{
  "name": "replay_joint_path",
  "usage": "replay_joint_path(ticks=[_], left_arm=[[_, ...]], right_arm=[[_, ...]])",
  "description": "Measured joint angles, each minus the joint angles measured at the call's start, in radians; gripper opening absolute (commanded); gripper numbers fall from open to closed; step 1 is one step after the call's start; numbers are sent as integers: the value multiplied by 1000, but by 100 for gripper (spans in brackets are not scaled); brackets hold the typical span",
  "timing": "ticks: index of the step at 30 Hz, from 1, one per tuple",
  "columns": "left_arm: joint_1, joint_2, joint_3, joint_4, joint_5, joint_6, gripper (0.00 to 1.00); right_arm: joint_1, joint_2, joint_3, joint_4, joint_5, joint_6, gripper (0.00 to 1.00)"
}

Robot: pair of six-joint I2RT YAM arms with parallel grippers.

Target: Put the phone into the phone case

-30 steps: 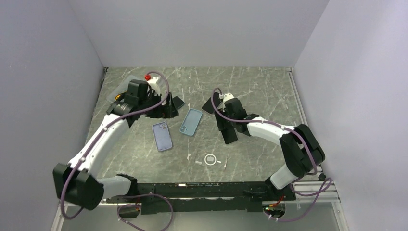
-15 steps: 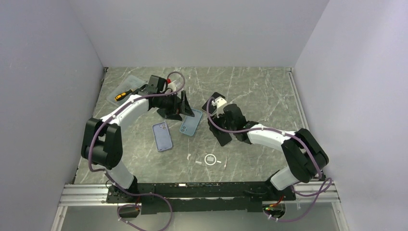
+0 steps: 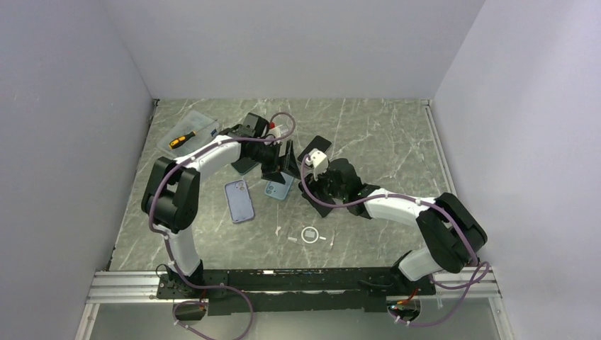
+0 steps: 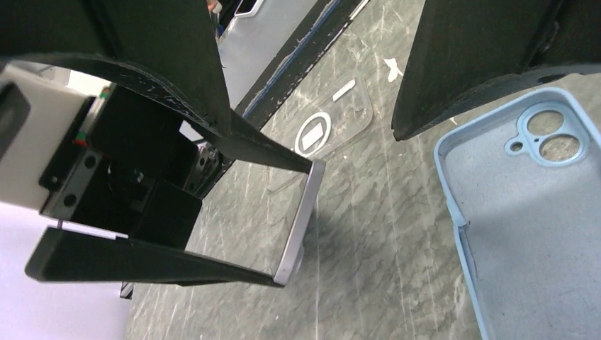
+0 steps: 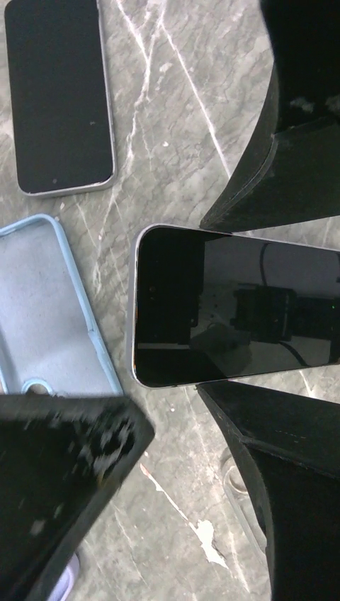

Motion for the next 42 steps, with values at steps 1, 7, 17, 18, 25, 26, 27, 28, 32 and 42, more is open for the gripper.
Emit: replay_joint_path(ticks=[1,7,17,18,25,26,27,28,32,42], left_arm=[[-4,10,5,-5,1,2,88],[-38,71,74,-29,1,26,81],[-55,122,85,-68,-2,72,56],[-56,131,87,-76,-3,74,55],[-68,161,117,-81,-2,77,47],[-69,165,124,-81,-2,76,45],[-71,170,134,-81,-2,77,43],[-73,176,143,-80,-1,77,42],[-81,191,167,-81,-1,80,32],[-93,203,179,-90,11,121,7]], right_arm=[[3,0,-1,1,-4,-4,41],[13,0,-3,10,-18,-23,41],[16,0,-3,10,-18,-27,41],[16,0,-3,10,-18,-27,41],[17,0,-3,10,-19,-27,41],[17,0,-3,10,-20,-27,41],[17,0,-3,10,-21,-27,41],[17,0,-3,10,-21,-27,41],[17,0,-3,10,-22,-28,41],[17,0,-5,10,-28,-27,42]])
